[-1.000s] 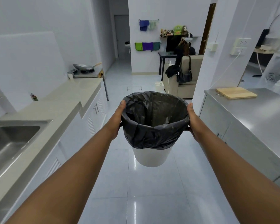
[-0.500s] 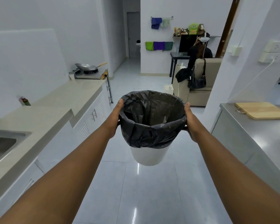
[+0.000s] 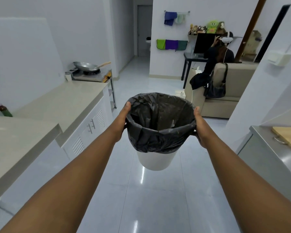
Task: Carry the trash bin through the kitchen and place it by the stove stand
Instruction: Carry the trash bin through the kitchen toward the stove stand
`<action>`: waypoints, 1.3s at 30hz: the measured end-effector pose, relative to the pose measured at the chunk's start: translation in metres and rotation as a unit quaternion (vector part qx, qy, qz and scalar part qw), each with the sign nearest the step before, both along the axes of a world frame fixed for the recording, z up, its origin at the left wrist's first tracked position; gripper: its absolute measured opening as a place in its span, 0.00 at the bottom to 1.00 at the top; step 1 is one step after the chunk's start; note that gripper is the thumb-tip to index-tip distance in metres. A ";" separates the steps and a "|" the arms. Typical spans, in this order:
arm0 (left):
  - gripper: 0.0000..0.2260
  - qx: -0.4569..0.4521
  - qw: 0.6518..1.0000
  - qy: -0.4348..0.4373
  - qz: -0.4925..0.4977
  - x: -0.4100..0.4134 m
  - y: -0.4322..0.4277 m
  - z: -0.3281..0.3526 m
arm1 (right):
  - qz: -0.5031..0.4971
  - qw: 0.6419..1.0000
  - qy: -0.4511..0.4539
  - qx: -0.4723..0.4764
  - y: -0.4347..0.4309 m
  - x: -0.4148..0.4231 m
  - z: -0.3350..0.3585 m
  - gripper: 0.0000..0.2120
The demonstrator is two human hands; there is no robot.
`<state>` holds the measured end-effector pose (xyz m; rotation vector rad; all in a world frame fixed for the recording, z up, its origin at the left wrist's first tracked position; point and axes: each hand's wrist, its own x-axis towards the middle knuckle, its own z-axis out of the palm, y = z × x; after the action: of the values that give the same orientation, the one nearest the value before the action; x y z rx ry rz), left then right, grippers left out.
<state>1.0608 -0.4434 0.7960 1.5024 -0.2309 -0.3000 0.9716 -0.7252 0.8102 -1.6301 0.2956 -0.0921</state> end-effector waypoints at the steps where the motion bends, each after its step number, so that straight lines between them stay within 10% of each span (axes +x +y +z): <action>1: 0.43 0.001 1.000 0.005 -0.002 0.022 -0.003 -0.001 | -0.006 1.000 0.005 0.003 -0.002 0.019 0.000 0.41; 20: 0.43 0.005 0.999 0.011 -0.030 0.370 -0.119 -0.017 | -0.037 0.998 0.023 0.048 -0.115 0.362 -0.023 0.50; 39: 0.47 -0.009 0.999 0.033 0.014 0.698 -0.238 -0.026 | 0.001 0.999 0.032 0.027 -0.241 0.720 -0.030 0.36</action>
<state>1.7592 -0.6811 0.7703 1.4739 -0.1589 -0.3231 1.6921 -0.9665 0.7800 -1.5808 0.3429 -0.0308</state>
